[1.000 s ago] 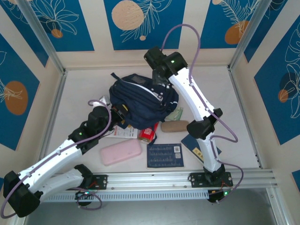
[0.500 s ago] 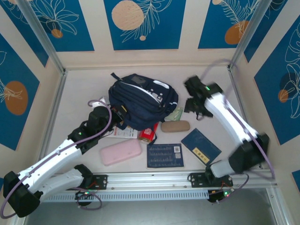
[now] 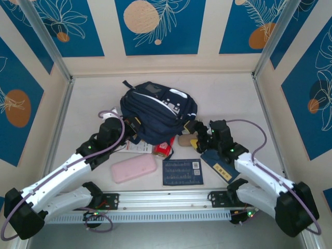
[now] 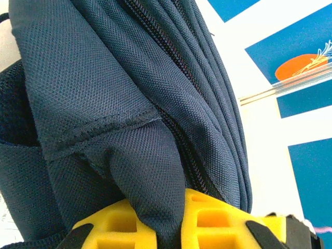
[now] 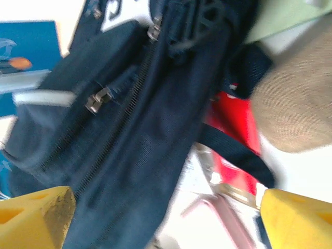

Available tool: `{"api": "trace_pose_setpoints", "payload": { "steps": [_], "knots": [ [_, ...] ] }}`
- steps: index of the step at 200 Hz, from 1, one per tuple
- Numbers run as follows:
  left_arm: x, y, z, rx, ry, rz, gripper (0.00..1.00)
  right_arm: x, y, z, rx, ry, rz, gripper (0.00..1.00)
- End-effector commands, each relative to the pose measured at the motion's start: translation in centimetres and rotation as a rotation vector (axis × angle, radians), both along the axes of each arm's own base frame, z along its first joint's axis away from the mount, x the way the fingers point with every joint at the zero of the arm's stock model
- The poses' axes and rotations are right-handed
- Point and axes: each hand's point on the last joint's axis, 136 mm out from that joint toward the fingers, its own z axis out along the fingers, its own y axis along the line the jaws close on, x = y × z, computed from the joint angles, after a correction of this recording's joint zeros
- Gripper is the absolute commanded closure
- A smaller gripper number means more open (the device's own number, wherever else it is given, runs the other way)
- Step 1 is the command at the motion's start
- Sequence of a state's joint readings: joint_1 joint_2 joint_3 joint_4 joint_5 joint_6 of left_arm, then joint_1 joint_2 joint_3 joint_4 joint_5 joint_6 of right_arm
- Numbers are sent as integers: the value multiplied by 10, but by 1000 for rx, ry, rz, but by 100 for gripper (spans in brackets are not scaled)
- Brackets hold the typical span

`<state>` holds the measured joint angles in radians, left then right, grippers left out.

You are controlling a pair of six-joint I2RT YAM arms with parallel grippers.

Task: Pack the student bag
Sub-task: Rotate the student bag at the center of the table.

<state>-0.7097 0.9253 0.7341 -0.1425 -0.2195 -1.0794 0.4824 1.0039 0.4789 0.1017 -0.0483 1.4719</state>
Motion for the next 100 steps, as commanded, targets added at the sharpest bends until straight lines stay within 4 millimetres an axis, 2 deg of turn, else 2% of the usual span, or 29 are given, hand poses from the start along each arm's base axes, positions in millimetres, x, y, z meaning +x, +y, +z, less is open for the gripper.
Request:
{"api": "trace_pose_setpoints", "payload": {
  "steps": [1, 16, 28, 47, 69, 87, 100],
  "knots": [
    [0, -12, 35, -83, -61, -24, 100, 31, 25, 52, 186, -108, 0, 13],
    [-3, -16, 37, -87, -57, -42, 100, 42, 38, 52, 200, -106, 29, 20],
    [-7, -21, 35, -96, -45, -63, 100, 50, 45, 50, 204, -102, 49, 32],
    [-16, -31, 31, -111, -28, -111, 100, 60, 51, 47, 184, -92, 90, 62],
    [-31, -55, 28, -82, -15, -241, 100, 70, 44, 44, 113, -79, 141, 100],
    [-49, -76, 24, 3, 4, -409, 100, 74, 28, 40, 18, -52, 197, 100],
    [-64, -86, 18, 98, 36, -533, 85, 78, 20, 44, -11, -61, 279, 100]
  ]
}}
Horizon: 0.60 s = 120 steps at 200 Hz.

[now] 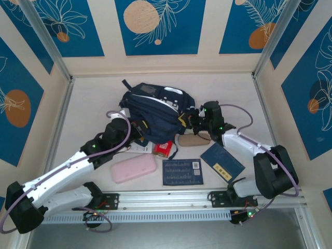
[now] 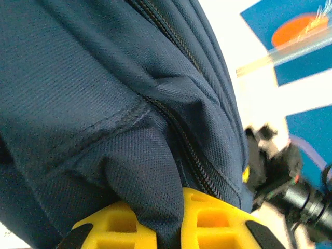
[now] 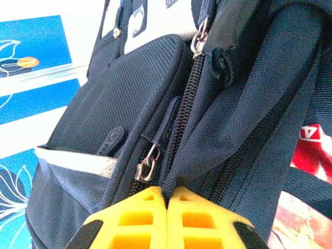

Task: Pack the student bag
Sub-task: Rotate the student bag at the center of the table.

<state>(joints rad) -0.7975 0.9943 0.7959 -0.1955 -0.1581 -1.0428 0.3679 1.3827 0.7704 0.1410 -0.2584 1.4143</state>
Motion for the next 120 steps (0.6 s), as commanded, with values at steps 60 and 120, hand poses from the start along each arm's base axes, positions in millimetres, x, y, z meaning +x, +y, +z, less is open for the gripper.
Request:
{"api": "trace_pose_setpoints", "payload": {
  "steps": [60, 120],
  "knots": [
    [-49, -7, 51, 504, -84, -521, 10, 8, -18, 42, -89, -196, 455, 100],
    [33, 79, -6, 530, 216, -68, 14, 10, -23, 44, -161, -241, 503, 100]
  ]
}}
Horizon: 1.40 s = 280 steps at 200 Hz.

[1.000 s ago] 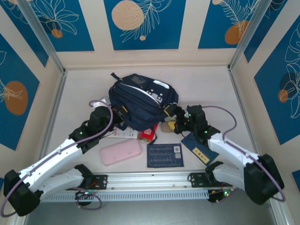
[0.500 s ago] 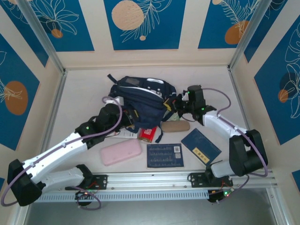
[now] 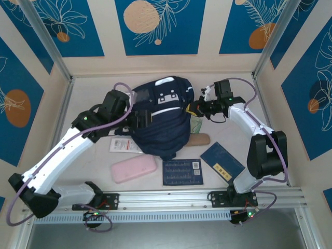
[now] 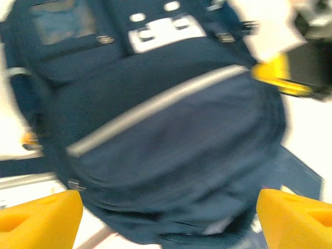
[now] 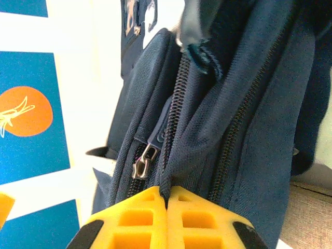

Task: Pack the student bag
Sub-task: Rotate the student bag at the center of the table.

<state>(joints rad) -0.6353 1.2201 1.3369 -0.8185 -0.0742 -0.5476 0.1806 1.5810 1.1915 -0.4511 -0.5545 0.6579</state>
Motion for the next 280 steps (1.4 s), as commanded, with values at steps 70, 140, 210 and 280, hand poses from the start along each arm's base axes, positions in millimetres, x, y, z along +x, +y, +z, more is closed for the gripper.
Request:
{"api": "trace_pose_setpoints", "payload": {
  "steps": [70, 140, 210, 280],
  "knots": [
    [43, 17, -115, -206, 381, 261, 20, -8, 6, 18, 72, -37, 86, 100],
    [76, -25, -90, -159, 199, -98, 17, 0, 6, 12, 72, -32, 93, 100],
    [69, -97, -98, -341, 307, -556, 27, 5, 1, 15, 82, -39, 83, 100],
    [40, -117, -95, -430, 352, -697, 62, 17, 3, 17, 116, -31, 80, 100]
  ]
}}
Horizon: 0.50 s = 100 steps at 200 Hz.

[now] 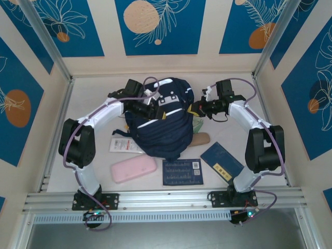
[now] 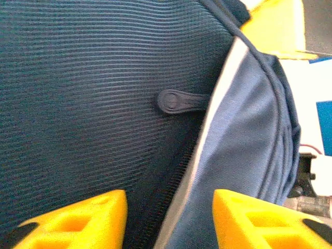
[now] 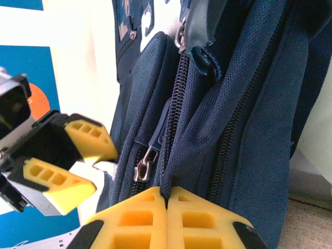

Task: Pack the student bag
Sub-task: Rotate the student bag at the center of the table.

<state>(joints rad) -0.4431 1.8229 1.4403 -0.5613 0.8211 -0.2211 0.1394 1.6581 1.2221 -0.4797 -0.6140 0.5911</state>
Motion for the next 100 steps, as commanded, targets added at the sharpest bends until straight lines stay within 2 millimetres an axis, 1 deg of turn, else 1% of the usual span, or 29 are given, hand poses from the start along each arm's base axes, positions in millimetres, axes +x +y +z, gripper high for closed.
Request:
{"api": "trace_pose_setpoints", "payload": {
  "steps": [1, 10, 23, 29, 44, 55, 60, 64, 74, 77, 78, 80, 81, 89, 94, 96, 100],
  "knots": [
    [-18, -11, 7, -55, 17, -89, 62, 8, 11, 31, 98, -59, 49, 100],
    [-18, -11, 3, -46, 29, -93, 63, 8, 11, 33, 101, -62, 49, 100],
    [-18, -13, -3, -39, 43, -95, 70, 9, 11, 34, 100, -64, 47, 100],
    [-17, -14, -7, -25, 45, -94, 77, 9, 11, 35, 100, -65, 47, 100],
    [-11, -13, -12, 15, 30, -77, 100, 9, 11, 36, 98, -70, 48, 100],
    [-3, -11, -7, 36, -6, -37, 100, 9, 9, 36, 81, -77, 38, 100],
    [1, -9, 0, 37, -34, -16, 100, 8, 7, 36, 67, -81, 32, 93],
    [4, -8, 5, 37, -57, 2, 100, 8, 6, 37, 53, -91, 25, 84],
    [13, -5, 24, 28, -116, 54, 100, 9, -1, 38, 8, -106, -8, 53],
    [16, -3, 31, 26, -134, 74, 100, 9, -4, 38, -9, -112, -22, 45],
    [17, -3, 32, 25, -139, 81, 100, 9, -4, 38, -9, -112, -22, 45],
    [18, -2, 37, 22, -150, 93, 100, 9, -5, 39, -18, -114, -30, 41],
    [19, -1, 39, 23, -156, 102, 100, 9, -7, 39, -27, -117, -36, 38],
    [27, 6, 57, 18, -197, 168, 100, 8, -14, 43, -57, -136, -67, 29],
    [32, 11, 69, 14, -222, 214, 100, 7, -17, 45, -71, -146, -80, 26],
    [35, 14, 73, 15, -234, 235, 100, 7, -19, 46, -83, -153, -92, 24],
    [39, 19, 83, 16, -254, 281, 100, 6, -22, 48, -95, -160, -105, 23]
  ]
}}
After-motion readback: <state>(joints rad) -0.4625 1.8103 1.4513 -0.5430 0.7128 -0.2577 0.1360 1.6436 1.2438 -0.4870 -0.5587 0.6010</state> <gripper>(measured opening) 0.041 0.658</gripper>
